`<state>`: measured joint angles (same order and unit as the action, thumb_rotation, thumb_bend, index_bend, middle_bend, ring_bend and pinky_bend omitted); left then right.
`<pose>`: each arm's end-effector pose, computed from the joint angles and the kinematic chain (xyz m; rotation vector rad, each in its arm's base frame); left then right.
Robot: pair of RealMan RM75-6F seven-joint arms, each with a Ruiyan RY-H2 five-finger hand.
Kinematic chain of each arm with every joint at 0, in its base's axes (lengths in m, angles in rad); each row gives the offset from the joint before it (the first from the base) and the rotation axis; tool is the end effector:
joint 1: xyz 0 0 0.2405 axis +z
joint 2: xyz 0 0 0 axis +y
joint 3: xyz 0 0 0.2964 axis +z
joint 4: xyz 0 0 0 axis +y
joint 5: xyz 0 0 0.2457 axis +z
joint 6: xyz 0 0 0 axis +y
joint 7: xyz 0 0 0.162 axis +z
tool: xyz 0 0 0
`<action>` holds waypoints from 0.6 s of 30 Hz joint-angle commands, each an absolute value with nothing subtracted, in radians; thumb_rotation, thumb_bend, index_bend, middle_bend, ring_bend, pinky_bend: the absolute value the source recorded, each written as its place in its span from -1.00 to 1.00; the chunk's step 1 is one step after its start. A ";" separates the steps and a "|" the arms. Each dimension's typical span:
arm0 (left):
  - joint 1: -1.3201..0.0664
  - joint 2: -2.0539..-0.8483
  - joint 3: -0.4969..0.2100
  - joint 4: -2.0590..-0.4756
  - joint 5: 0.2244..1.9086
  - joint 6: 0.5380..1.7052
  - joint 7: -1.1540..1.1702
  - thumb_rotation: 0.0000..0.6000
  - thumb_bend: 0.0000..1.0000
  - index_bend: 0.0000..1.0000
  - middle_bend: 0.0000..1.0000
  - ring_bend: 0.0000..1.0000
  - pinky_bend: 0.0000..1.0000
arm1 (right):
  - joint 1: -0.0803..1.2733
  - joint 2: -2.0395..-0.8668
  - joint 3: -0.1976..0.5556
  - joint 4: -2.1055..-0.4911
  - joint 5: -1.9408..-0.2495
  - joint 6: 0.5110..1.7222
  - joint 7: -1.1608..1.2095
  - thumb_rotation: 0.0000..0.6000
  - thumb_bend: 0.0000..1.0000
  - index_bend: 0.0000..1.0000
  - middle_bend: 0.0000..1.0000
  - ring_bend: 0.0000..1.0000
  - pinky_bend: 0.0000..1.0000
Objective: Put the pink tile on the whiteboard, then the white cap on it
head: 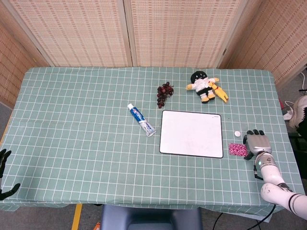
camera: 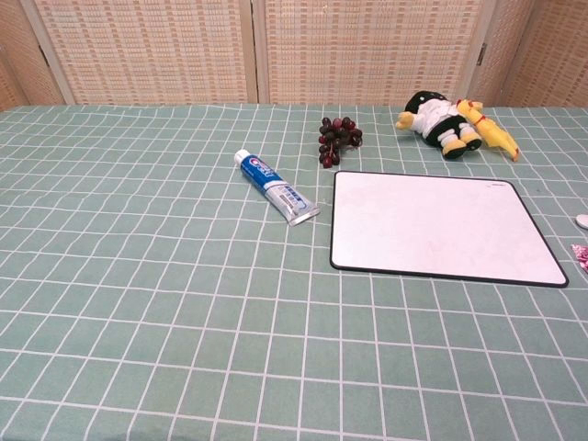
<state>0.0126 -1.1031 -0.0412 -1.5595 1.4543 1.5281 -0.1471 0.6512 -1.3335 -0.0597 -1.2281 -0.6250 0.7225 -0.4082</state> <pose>-0.3967 0.1660 0.1647 -1.2326 -1.0006 -0.8951 -0.4211 -0.3758 0.0475 1.5483 -1.1637 0.1523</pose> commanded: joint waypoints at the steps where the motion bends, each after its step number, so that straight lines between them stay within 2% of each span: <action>1: 0.013 -1.102 -0.042 -1.562 1.455 1.529 -0.147 1.00 -0.67 -1.00 -1.00 -1.00 -1.00 | 0.649 -1.334 -0.056 -1.227 -0.626 0.725 -0.410 1.00 -0.98 -0.18 -0.82 -1.00 -0.93; 18: 0.015 -1.103 -0.042 -1.558 1.452 1.526 -0.156 1.00 -0.67 -1.00 -1.00 -1.00 -1.00 | 0.638 -1.351 -0.033 -1.204 -0.620 0.721 -0.426 1.00 -0.98 -0.08 -0.82 -1.00 -0.93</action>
